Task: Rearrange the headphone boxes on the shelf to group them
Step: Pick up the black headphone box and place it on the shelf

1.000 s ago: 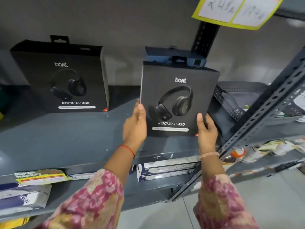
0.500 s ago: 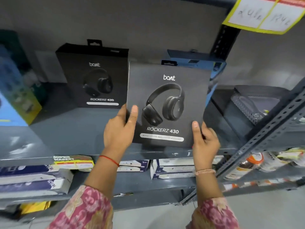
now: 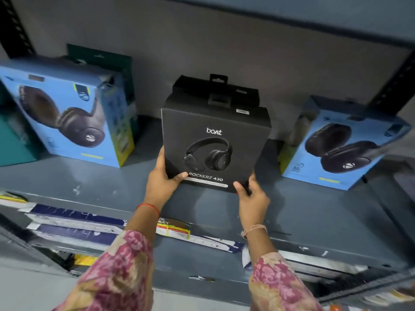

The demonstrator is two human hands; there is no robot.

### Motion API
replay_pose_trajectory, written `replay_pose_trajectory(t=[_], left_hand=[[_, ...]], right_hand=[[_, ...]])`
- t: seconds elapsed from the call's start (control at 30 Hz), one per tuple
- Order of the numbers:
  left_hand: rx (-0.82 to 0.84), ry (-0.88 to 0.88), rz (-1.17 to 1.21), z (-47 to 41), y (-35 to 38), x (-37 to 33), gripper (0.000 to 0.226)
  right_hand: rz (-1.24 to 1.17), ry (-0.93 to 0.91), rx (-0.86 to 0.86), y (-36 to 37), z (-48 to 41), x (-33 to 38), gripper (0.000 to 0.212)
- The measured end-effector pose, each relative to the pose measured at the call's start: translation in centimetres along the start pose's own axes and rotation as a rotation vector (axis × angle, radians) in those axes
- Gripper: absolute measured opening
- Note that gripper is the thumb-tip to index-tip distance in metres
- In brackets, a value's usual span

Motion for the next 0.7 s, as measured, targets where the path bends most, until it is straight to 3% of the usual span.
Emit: replay_pose_trajectory(t=[0.3,0.4,0.47,0.6,0.7], left_hand=[[-0.036,-0.006,-0.151,-2.0,-0.3,1.3,0.076],[0.026,-0.001,-0.183,-1.3,-0.5,0.9,0.064],[0.022,-0.023,-0.16,-0.2,-2.1,1.5,0.055],[-0.375,-0.082,-0.194,2.3,-11.6,4.0,0.043],[-0.562,-0.131,-0.083,2.1,-17.9,6.0,0.057]], right_hand=[[0.08,0.059,-0.016,1.6,-1.3,-0.9,0.047],[-0.092,0.209,-0.027,1.4,-0.7,-2.0,0.054],[-0.161,0.308,-0.126,0.6,1.1,-2.7,0.056],[-0.107,0.175,-0.221,2.2,5.8,1.0,0.028],[-0.126,0.044,0.059,10.0,7.7,5.3,0.028]])
Point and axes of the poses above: each hand's wrist, its own z-axis away from the middle knuckle, its own y-axis out of the palm, x = y × z, the point moved 9 cm from there along -z, towards the middle knuckle, and after that the axes turned 4 degrees about -z, right-handed, at the moved point
